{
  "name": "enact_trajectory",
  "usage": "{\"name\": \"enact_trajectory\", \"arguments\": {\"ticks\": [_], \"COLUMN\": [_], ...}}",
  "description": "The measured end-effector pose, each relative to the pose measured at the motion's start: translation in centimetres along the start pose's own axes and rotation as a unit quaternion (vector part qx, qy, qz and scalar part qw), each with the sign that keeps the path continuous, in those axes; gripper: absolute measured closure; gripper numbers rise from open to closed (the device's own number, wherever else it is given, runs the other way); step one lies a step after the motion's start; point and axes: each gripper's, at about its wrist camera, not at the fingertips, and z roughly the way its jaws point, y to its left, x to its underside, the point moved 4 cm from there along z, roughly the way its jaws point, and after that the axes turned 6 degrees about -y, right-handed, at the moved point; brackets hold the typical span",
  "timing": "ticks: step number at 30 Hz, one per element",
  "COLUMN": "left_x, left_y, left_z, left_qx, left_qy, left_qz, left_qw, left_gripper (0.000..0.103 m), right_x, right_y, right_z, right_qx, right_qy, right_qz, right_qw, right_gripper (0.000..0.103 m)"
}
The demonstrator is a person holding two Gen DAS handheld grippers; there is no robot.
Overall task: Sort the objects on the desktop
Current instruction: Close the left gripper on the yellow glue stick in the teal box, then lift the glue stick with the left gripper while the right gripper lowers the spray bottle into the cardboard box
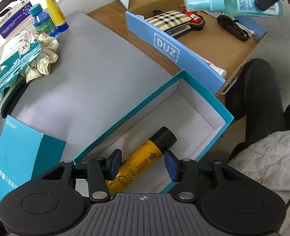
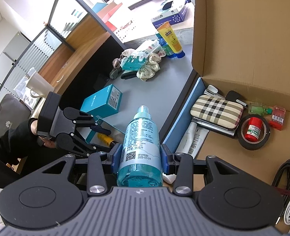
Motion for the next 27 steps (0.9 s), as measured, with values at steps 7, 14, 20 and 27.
{"name": "enact_trajectory", "arguments": {"ticks": [7, 14, 20, 27], "left_x": [0.1, 0.0, -0.4, -0.8], "left_y": [0.1, -0.3, 0.4, 0.6], "left_z": [0.0, -0.4, -1.8, -3.1], "left_qx": [0.026, 0.016, 0.028, 0.029], "left_qy": [-0.006, -0.025, -0.059, -0.088], "left_qz": [-0.009, -0.009, -0.048, -0.082], "left_qw": [0.9996, 0.9995, 0.9967, 0.9924], "left_gripper": [0.066, 0.070, 0.072, 0.074], "right_x": [0.2, 0.4, 0.6, 1.3], "right_y": [-0.3, -0.5, -1.0, -2.2], "right_z": [-0.3, -0.6, -1.1, -2.3], "right_qx": [0.002, 0.004, 0.007, 0.016], "right_qy": [-0.005, -0.011, -0.022, -0.052], "right_qz": [0.009, 0.018, 0.034, 0.069], "right_qw": [1.000, 1.000, 0.999, 0.996], "right_gripper": [0.056, 0.056, 0.056, 0.056]}}
